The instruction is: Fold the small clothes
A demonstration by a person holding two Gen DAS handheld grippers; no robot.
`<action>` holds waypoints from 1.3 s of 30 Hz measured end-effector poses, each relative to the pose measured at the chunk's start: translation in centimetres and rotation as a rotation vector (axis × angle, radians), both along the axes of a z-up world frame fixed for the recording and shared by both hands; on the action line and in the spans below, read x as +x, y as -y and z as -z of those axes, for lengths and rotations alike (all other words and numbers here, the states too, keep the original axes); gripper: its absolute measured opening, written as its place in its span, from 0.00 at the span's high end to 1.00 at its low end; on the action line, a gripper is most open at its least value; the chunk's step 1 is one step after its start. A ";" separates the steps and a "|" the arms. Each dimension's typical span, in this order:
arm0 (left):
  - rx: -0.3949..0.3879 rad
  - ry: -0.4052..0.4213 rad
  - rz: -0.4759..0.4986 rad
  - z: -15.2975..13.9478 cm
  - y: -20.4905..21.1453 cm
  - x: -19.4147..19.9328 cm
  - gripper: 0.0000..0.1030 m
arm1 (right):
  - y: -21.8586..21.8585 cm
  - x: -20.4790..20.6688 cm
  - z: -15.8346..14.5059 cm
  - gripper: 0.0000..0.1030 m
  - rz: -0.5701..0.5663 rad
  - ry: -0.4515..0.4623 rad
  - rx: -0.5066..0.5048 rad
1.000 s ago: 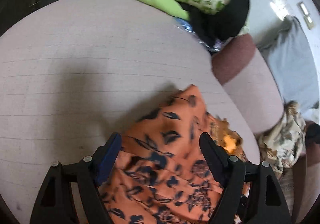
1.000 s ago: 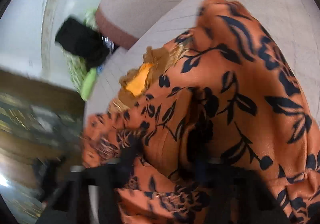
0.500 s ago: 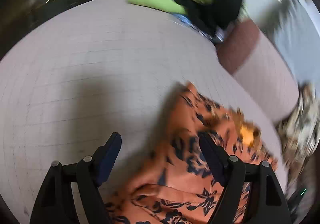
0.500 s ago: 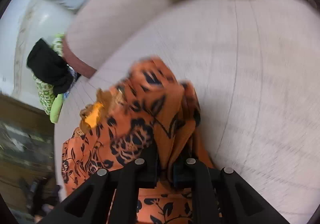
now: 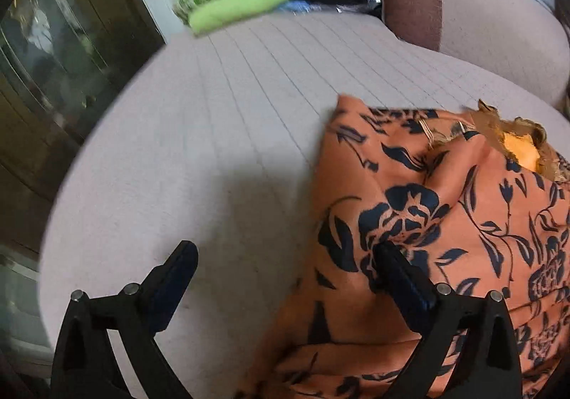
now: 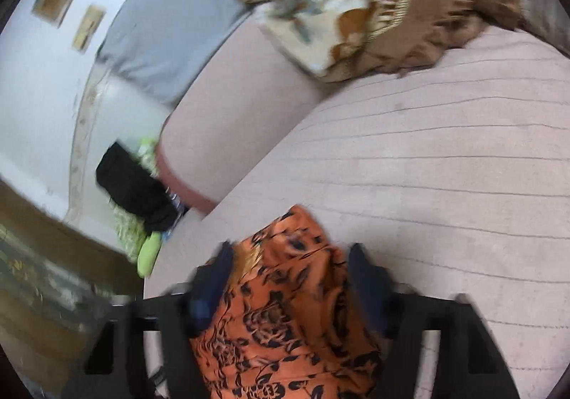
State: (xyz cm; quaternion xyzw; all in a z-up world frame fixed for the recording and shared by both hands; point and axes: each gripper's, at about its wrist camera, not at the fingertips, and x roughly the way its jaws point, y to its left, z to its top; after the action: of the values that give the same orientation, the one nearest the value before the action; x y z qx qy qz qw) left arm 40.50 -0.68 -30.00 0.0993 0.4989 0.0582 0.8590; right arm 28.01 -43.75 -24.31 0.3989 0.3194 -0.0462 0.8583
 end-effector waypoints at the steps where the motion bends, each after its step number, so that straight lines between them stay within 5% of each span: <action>1: -0.002 0.017 -0.004 -0.4 0.0 -0.1 0.03 | -0.4 -0.1 0.0 0.64 -0.024 0.000 -0.024; 5: -0.109 0.134 0.030 -3.3 0.5 -0.9 0.03 | -3.9 0.6 -0.1 0.67 -0.126 0.070 -0.077; 7: -0.162 0.145 0.042 -3.5 0.4 -1.1 0.03 | -5.6 1.3 1.0 0.67 -0.159 0.020 -0.079; 9: -0.168 0.088 0.048 -2.1 0.8 -0.5 0.03 | -6.3 2.5 3.4 0.67 -0.182 -0.083 -0.049; 11: -0.038 -0.030 0.019 1.2 1.4 0.6 0.03 | -7.0 4.0 7.7 0.66 -0.246 -0.292 0.032; 16: -0.071 -0.044 -0.016 2.1 -0.3 0.6 0.00 | -8.1 3.5 7.5 0.67 -0.316 -0.336 0.048; 20: -0.007 -0.024 -0.008 2.1 0.2 -0.4 0.00 | -7.2 2.8 7.5 0.66 -0.357 -0.303 0.121; 22: 0.003 -0.017 -0.009 1.5 0.7 -1.1 0.00 | -5.9 2.2 5.7 0.66 -0.333 -0.191 0.155; 25: -0.064 0.031 -0.013 -0.4 1.1 -2.1 0.01 | -4.1 1.6 4.1 0.66 -0.227 -0.072 0.150; 28: -0.156 0.096 0.001 -2.1 1.5 -2.4 0.01 | -3.4 2.2 5.7 0.66 -0.150 -0.064 0.115; 30: -0.191 0.067 0.022 -1.4 1.8 -1.9 0.00 | -3.2 3.2 8.6 0.67 -0.122 -0.165 0.107; 33: -0.120 -0.095 -0.014 2.1 2.1 -0.9 0.00 | -2.8 3.0 8.9 0.67 -0.097 -0.137 0.176; 34: -0.159 -0.108 -0.026 2.7 1.7 -0.9 0.00 | -2.9 2.9 8.2 0.66 -0.111 -0.118 0.172; 36: -0.222 -0.108 -0.075 1.8 1.0 -1.0 0.01 | -3.8 2.7 6.9 0.66 -0.126 -0.057 0.154; 39: -0.213 -0.039 -0.050 0.2 1.5 -1.5 0.01 | -6.8 3.5 5.4 0.66 -0.247 -0.012 0.133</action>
State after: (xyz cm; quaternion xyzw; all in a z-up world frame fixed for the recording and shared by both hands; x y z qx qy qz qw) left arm 39.00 -2.21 -30.22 -0.0041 0.5213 0.0243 0.8530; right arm 31.47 -36.91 -29.74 0.4124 0.3736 0.0787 0.8271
